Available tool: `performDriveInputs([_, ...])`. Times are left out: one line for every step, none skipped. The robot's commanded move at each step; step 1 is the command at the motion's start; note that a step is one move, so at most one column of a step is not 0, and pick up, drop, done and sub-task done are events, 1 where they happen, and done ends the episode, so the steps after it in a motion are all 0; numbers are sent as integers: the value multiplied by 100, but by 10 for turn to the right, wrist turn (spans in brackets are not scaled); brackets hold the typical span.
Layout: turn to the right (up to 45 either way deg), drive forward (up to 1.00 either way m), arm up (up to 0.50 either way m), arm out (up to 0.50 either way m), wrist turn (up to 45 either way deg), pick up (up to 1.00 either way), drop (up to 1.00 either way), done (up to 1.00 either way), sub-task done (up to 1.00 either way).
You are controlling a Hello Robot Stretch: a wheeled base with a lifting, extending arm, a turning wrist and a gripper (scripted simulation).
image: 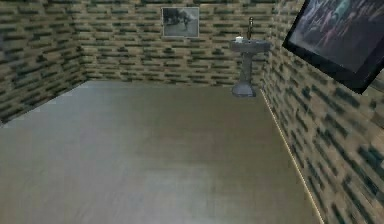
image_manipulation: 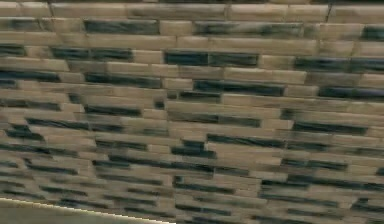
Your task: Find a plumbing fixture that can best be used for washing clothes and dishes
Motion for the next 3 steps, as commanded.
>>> performDriveInputs([30, 0, 0, 0, 0, 0, 0, 0, 0])
performDriveInputs([0, 70, 0, 0, 0, 0, 0, 0, 0])
performDriveInputs([30, 0, 0, 0, 0, 0, 0, 0, 0])
